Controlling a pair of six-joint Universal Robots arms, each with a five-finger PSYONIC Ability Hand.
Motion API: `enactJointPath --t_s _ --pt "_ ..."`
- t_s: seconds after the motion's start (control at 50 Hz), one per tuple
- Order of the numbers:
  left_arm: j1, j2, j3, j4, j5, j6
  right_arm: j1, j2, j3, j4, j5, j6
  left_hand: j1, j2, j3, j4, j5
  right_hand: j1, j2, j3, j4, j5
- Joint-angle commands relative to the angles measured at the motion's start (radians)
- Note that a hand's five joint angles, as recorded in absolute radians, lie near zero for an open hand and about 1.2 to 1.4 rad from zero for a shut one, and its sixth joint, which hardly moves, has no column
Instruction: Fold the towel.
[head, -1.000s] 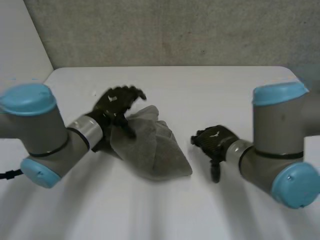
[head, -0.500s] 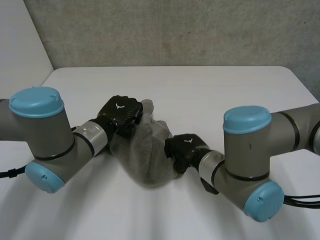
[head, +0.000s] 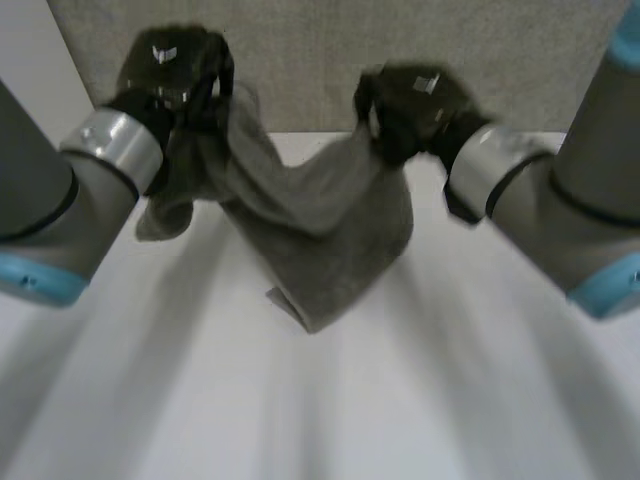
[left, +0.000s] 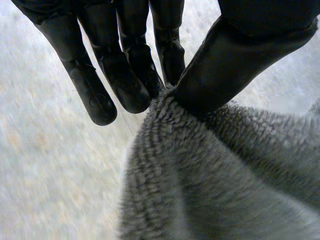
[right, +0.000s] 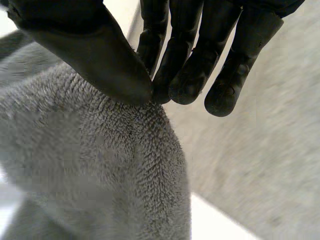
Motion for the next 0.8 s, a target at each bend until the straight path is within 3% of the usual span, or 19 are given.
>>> enactJointPath --t_s 0.02,0.04,0.12,0.14,0.16,0.2,0.3,0.44,0.48,0.56,0.68,0.8 --pt "0.045 0.034 -0.419 0.034 0.056 0.02 0.101 0.004 0.303 0.092 -0.105 -0.342 0.085 0.088 0.065 0.038 0.083 0.091 0.101 0.07 0.064 0.065" --pt "0.073 0.034 -0.491 0.05 0.081 0.045 0.103 0.004 0.34 0.126 -0.105 -0.421 0.036 0.038 0.016 -0.011 0.033 0.091 0.101 0.07 0.064 0.065" --pt "0.126 0.034 -0.587 0.073 0.131 0.12 0.101 0.001 0.362 0.184 -0.105 -0.503 -0.114 -0.111 -0.134 -0.161 -0.116 0.002 0.012 -0.019 -0.025 -0.024" --pt "0.154 0.034 -0.613 0.073 0.156 0.167 0.1 -0.003 0.352 0.198 -0.108 -0.493 -0.207 -0.205 -0.228 -0.254 -0.21 -0.202 -0.192 -0.224 -0.229 -0.229" --pt "0.154 0.034 -0.613 0.073 0.156 0.168 0.1 -0.003 0.351 0.198 -0.108 -0.493 -0.208 -0.206 -0.229 -0.255 -0.211 -0.204 -0.194 -0.226 -0.231 -0.231" --pt "0.191 0.038 -0.62 0.067 0.183 0.244 0.083 -0.007 0.304 0.195 -0.105 -0.432 -0.462 -0.46 -0.483 -0.509 -0.465 -0.651 -0.641 -0.673 -0.678 -0.678" --pt "0.202 0.084 -0.575 0.058 0.188 0.283 0.028 -0.026 0.227 0.193 -0.105 -0.292 -0.713 -0.71 -0.733 -0.76 -0.715 -0.853 -0.843 -0.874 -0.88 -0.879" --pt "0.191 0.113 -0.495 0.042 0.182 0.281 0.016 -0.046 0.187 0.126 -0.069 -0.16 -0.989 -0.987 -1.009 -1.036 -0.991 -0.923 -0.914 -0.945 -0.95 -0.95" --pt "0.185 0.115 -0.474 0.041 0.181 0.278 0.017 -0.032 0.171 0.074 -0.001 -0.152 -1.01 -1.008 -1.03 -1.057 -1.012 -0.932 -0.922 -0.954 -0.959 -0.959" --pt "0.13 0.084 -0.405 0.042 0.179 0.242 0.017 0.025 0.129 0.04 0.047 -0.154 -1.022 -1.019 -1.042 -1.068 -1.024 -0.932 -0.923 -0.954 -0.959 -0.959" --pt "0.044 -0.073 -0.276 0.025 0.173 0.156 0.019 0.177 -0.004 0.052 0.069 -0.189 -1.03 -1.028 -1.051 -1.077 -1.033 -0.918 -0.908 -0.939 -0.945 -0.944" --pt "-0.036 -0.268 -0.106 -0.027 0.147 0.151 0.023 0.295 -0.078 0.133 0.079 -0.269 -1.057 -1.055 -1.077 -1.104 -1.059 -0.915 -0.905 -0.936 -0.942 -0.941"
